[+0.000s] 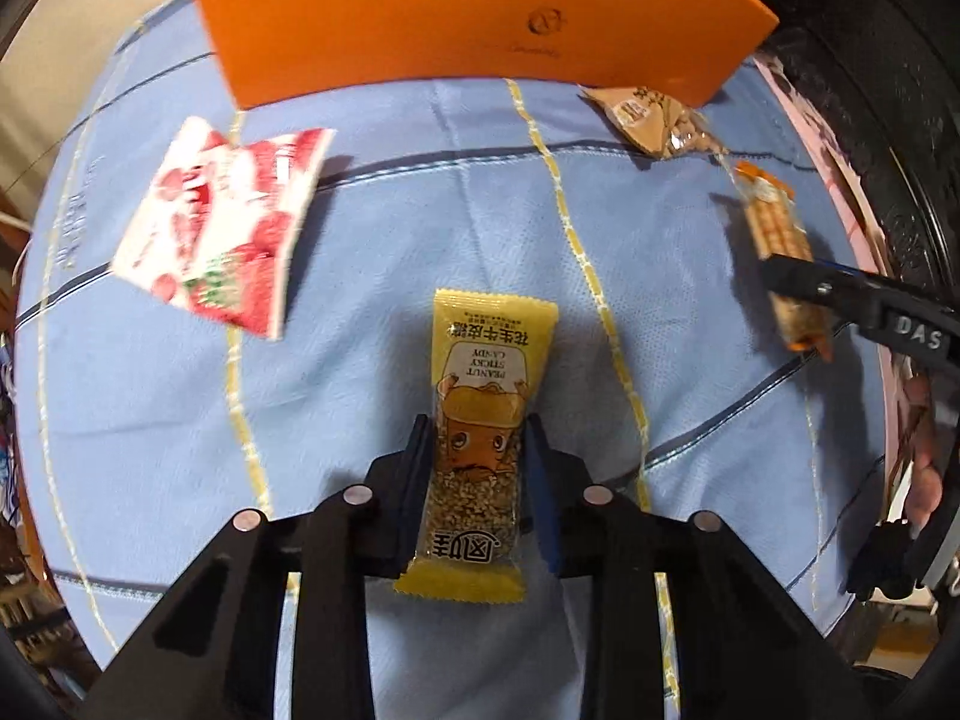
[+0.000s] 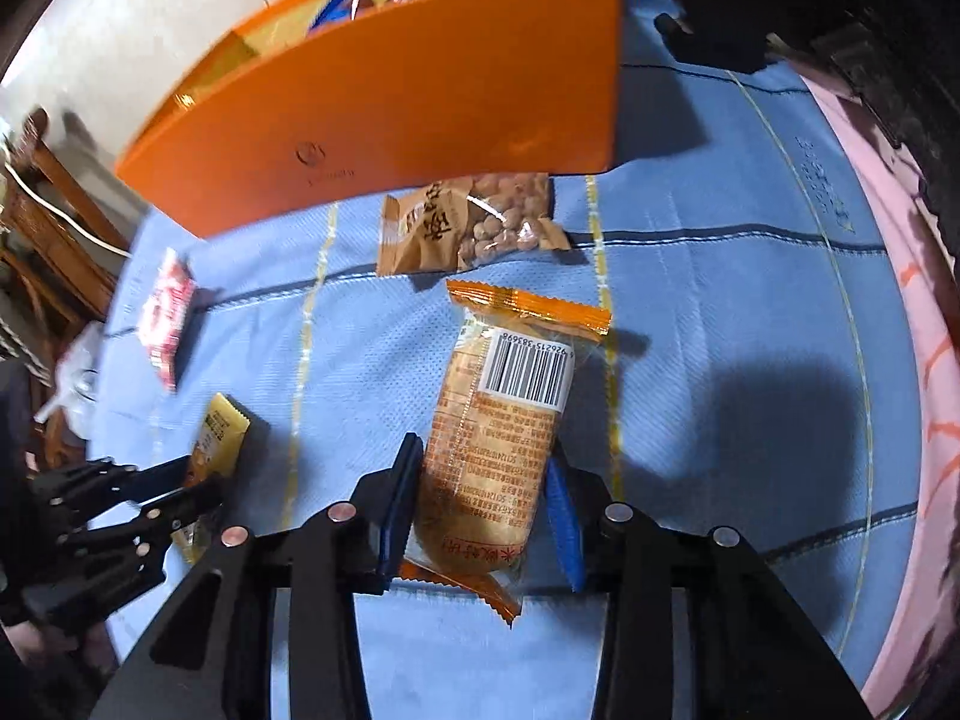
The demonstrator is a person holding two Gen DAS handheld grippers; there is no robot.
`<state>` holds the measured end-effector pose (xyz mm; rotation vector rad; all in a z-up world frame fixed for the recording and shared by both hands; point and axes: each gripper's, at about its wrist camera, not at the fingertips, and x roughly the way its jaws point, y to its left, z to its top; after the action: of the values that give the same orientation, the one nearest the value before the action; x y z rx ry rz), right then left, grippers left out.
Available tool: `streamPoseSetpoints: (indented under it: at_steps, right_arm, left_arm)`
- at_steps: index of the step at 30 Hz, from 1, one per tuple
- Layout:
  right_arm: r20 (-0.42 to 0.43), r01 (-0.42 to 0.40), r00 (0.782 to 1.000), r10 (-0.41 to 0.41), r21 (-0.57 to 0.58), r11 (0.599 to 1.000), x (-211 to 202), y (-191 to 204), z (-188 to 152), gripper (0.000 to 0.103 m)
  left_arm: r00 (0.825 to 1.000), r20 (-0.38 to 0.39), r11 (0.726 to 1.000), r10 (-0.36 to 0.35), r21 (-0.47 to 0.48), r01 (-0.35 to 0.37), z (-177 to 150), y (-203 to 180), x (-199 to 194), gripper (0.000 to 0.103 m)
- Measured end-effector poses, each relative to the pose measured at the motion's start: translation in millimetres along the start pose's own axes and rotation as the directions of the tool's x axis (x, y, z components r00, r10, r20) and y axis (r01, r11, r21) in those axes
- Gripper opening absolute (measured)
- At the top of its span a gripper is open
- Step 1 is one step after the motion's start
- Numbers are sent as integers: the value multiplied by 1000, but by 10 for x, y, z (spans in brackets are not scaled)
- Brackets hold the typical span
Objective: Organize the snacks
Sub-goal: 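Carry both packs into the orange box and open both grippers, then withdraw both grippers from the box toward the remaining bags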
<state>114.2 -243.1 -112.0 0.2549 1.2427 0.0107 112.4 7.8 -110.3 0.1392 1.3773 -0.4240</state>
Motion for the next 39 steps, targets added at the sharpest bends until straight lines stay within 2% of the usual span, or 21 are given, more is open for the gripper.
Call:
streamPoseSetpoints:
  at_steps: [5, 10, 12, 16, 17, 21, 22, 23, 24, 25, 26, 27, 28, 31, 33, 39]
  right_arm:
    - [38, -43, 998, 43, -16, 999, -221, -28, -15, 40]
    - [140, -94, 985, 100, -50, 994, -563, 104, 321, 40]
    - [196, -108, 973, 122, -78, 991, -713, 201, 610, 40]
    - [284, -124, 948, 146, -93, 988, -883, 331, 1160, 40]
    - [307, -124, 940, 146, -92, 988, -892, 378, 1332, 40]
    - [343, -114, 929, 137, -87, 990, -760, 521, 1915, 42]
    - [346, -106, 929, 131, -89, 990, -706, 549, 1997, 63]
    - [342, -78, 934, 102, -84, 993, -610, 572, 2112, 91]
    - [336, -38, 940, 60, -72, 997, -535, 574, 2177, 97]
    - [335, 12, 942, 7, -56, 998, -469, 558, 2212, 98]
    - [350, 18, 937, 2, -56, 998, -464, 531, 2185, 98]
    - [374, 6, 927, 21, -72, 997, -494, 508, 2123, 98]
    - [395, -12, 917, 45, -84, 996, -533, 469, 2030, 98]
    - [412, 15, 911, 32, -111, 994, -564, 383, 1777, 98]
    - [416, 13, 909, 38, -118, 993, -578, 299, 1575, 98]
    - [347, 10, 938, 23, -91, 996, -512, 176, 1070, 98]
  left_arm:
    - [997, 73, 1000, 17, 15, -18, 34, 14, -380, 29]
    - [978, 210, 999, 11, 45, -21, 457, -31, -942, 29]
    - [957, 291, 998, 7, 54, -24, 789, -72, -1201, 29]
    - [932, 360, 997, 36, 55, -60, 1407, -130, -1368, 29]
    - [931, 363, 997, 38, 52, -61, 1548, -122, -1351, 29]
    - [947, 317, 997, 54, 35, -69, 2129, -81, -1066, 31]
    - [951, 300, 996, 70, 28, -82, 2214, -64, -979, 35]
    - [950, 288, 992, 121, 11, -129, 2317, -59, -897, 42]
    - [941, 290, 984, 171, -2, -178, 2352, -52, -867, 68]
    - [924, 308, 972, 227, -19, -232, 2364, -58, -873, 93]
    - [893, 360, 960, 272, -36, -278, 2330, -62, -930, 98]
    - [882, 389, 960, 267, -26, -280, 2280, -70, -970, 99]
    - [879, 400, 960, 259, -9, -279, 2230, -66, -983, 99]
    - [876, 399, 956, 269, 3, -295, 2005, 7, -990, 99]
    - [885, 384, 959, 262, -3, -282, 1821, 89, -986, 99]
    - [914, 311, 964, 261, -43, -261, 1254, 243, -817, 99]
